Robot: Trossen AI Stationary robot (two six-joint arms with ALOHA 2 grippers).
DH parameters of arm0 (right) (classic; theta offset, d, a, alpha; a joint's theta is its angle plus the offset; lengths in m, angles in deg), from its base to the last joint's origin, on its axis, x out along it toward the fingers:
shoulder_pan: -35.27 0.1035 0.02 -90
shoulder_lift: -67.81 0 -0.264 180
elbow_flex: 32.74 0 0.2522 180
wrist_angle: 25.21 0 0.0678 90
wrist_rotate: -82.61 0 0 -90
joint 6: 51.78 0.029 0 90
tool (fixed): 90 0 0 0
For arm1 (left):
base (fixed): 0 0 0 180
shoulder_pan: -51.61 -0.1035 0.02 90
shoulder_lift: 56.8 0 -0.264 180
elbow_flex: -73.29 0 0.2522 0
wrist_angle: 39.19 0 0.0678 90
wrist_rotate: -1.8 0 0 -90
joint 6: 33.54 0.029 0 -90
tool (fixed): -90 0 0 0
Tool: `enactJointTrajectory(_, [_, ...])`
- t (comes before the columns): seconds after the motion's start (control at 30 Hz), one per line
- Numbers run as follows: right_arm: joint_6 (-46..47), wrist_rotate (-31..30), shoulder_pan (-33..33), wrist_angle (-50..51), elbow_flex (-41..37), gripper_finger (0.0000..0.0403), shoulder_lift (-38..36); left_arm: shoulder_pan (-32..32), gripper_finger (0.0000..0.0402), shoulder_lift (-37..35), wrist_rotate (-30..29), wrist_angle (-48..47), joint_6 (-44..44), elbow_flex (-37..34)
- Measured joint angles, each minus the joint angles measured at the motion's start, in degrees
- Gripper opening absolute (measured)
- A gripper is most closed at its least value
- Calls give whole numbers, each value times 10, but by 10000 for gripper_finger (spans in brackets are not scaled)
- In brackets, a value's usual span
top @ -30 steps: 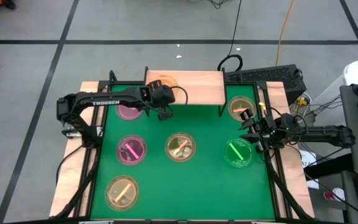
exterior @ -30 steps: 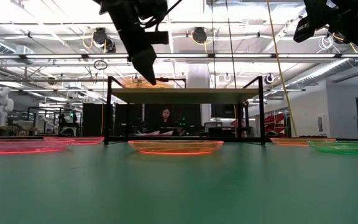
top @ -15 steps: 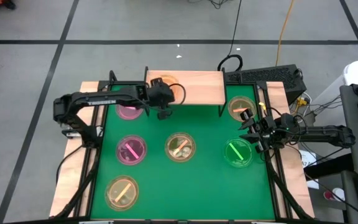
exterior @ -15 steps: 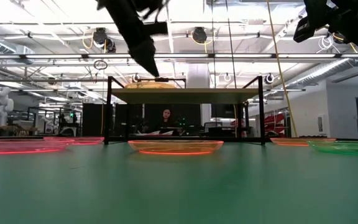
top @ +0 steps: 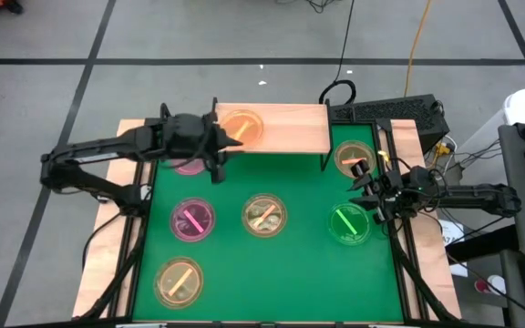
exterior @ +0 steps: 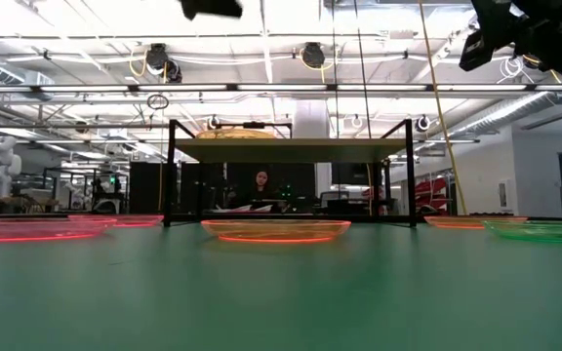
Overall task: Place and stack plates onto a shelf
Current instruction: Stack the top orange plate on the orange plate on the shelf
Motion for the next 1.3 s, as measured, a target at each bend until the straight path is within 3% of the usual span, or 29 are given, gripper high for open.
enactJointTrajectory(0.2, [0, 0, 0, 2, 0, 114, 1, 28, 104, -56, 1, 190, 2, -129])
enactJointTrajectory(0.53, [0, 0, 0, -16, 0, 114, 1, 102, 104, -113, 24, 480, -82, -383])
enactJointTrajectory(0.67, [0, 0, 0, -16, 0, 114, 2, 132, 104, -114, 26, 612, -58, -454])
enactJointTrajectory(0.83, [0, 0, 0, -22, 0, 114, 1, 145, 104, -115, 25, 717, -50, -486])
enactJointTrajectory(1.3, [2, 0, 0, -29, 0, 114, 2, 148, 104, -114, 10, 719, -56, -486])
